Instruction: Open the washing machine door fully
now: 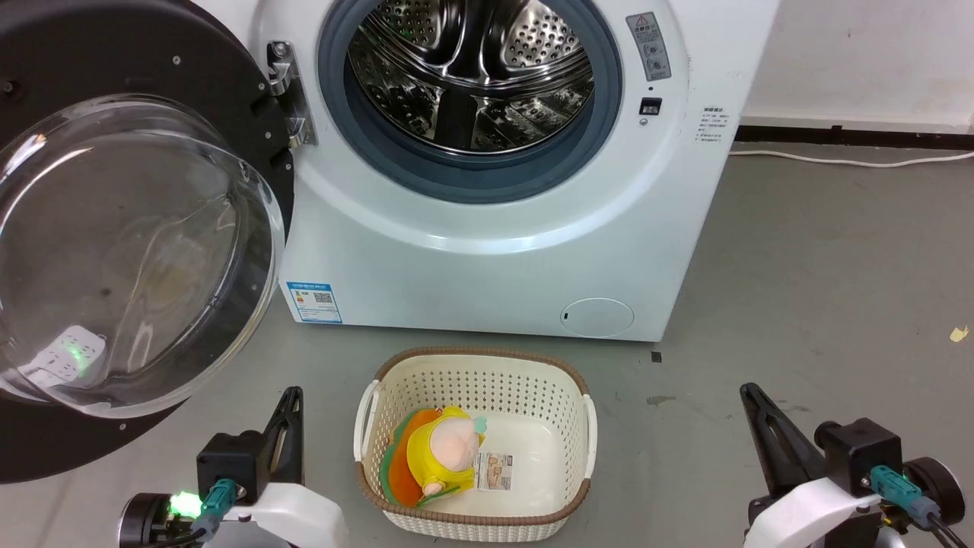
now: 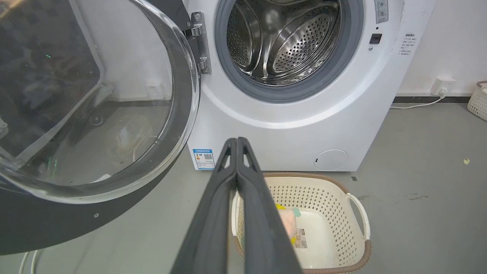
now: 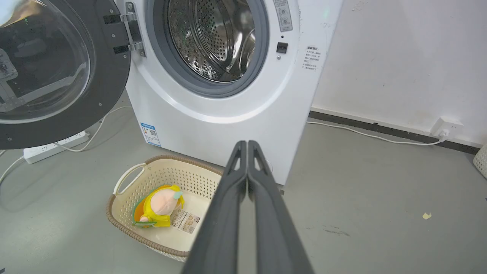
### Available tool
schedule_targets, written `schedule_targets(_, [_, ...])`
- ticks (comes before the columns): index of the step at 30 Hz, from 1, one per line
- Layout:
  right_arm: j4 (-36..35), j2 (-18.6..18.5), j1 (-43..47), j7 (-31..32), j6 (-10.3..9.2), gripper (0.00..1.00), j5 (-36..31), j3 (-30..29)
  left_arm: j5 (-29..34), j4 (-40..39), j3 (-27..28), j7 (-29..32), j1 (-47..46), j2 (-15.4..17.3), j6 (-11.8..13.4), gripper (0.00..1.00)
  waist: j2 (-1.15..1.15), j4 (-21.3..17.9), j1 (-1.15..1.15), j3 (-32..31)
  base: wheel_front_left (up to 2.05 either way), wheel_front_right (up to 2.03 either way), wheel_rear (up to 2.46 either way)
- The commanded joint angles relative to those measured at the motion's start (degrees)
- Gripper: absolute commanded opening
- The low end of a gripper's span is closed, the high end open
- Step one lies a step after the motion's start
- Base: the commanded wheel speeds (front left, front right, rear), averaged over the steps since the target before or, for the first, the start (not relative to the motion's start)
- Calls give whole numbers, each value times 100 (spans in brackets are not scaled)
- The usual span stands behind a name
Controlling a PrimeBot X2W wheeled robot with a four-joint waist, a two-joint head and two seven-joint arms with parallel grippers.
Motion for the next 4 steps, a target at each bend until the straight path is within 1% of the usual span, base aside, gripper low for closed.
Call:
schedule_targets(1, [-25, 27, -71, 3, 5, 0, -43, -2, 50, -24, 15, 2, -88, 0, -32, 0, 0, 0, 0, 0, 0, 0, 0])
schedule_targets(4, [-25, 27, -71, 3, 5, 0, -43, -2, 50, -24, 15, 2, -88, 0, -32, 0, 0, 0, 0, 0, 0, 0, 0])
